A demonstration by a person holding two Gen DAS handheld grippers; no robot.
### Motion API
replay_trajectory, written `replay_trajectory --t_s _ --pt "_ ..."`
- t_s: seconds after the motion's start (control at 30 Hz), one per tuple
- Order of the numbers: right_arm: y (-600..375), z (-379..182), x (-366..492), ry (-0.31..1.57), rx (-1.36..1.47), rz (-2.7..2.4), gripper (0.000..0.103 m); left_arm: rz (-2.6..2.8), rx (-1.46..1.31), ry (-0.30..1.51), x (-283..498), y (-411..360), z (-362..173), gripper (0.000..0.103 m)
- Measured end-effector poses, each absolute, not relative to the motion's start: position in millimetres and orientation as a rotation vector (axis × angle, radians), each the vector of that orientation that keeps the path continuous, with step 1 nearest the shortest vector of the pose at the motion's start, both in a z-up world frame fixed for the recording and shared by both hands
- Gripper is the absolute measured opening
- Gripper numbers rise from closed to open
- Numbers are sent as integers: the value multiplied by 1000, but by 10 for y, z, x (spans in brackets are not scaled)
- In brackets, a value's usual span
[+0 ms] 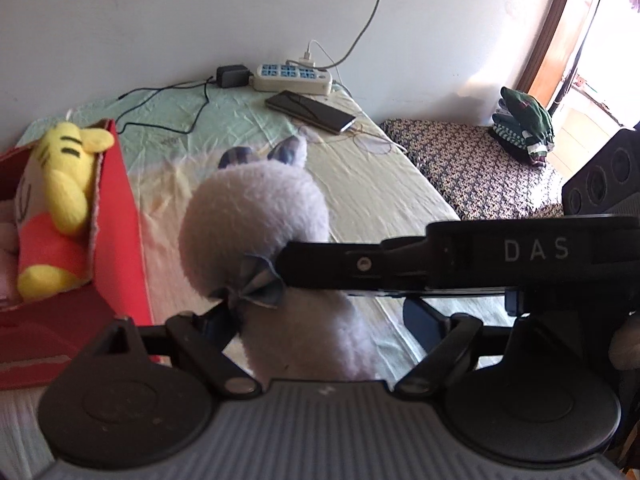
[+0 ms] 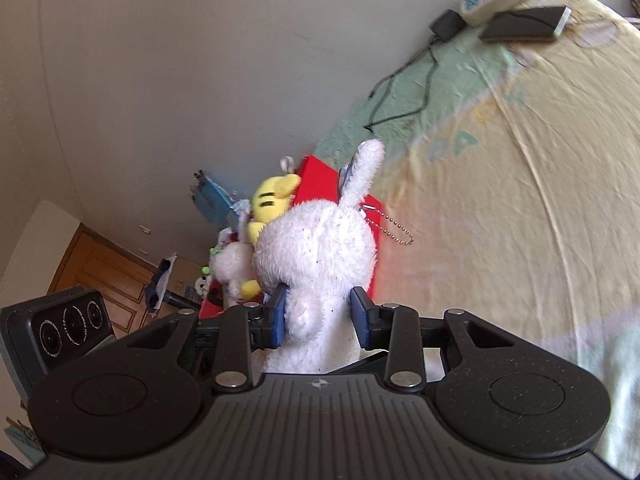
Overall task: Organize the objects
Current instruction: 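Lift the pale pink bunny with the right gripper and carry it over the box, then lower the held pale pink bunny into the red box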
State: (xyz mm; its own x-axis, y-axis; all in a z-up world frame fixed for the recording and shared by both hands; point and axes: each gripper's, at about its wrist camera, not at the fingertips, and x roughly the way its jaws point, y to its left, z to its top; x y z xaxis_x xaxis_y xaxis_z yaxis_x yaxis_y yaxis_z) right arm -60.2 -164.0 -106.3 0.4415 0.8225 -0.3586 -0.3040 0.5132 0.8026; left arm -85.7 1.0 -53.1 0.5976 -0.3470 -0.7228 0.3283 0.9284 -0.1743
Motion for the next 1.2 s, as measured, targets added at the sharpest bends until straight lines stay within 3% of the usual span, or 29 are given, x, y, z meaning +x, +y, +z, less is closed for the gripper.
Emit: replay_trajectory --t_s 0.6,1.2 --pt "-557 -521 -567 691 610 864 37 -341 -35 704 -934 1125 -38 85" --pt "317 -734 -171 730 578 822 36 -326 -106 753 -453 2094 -326 85"
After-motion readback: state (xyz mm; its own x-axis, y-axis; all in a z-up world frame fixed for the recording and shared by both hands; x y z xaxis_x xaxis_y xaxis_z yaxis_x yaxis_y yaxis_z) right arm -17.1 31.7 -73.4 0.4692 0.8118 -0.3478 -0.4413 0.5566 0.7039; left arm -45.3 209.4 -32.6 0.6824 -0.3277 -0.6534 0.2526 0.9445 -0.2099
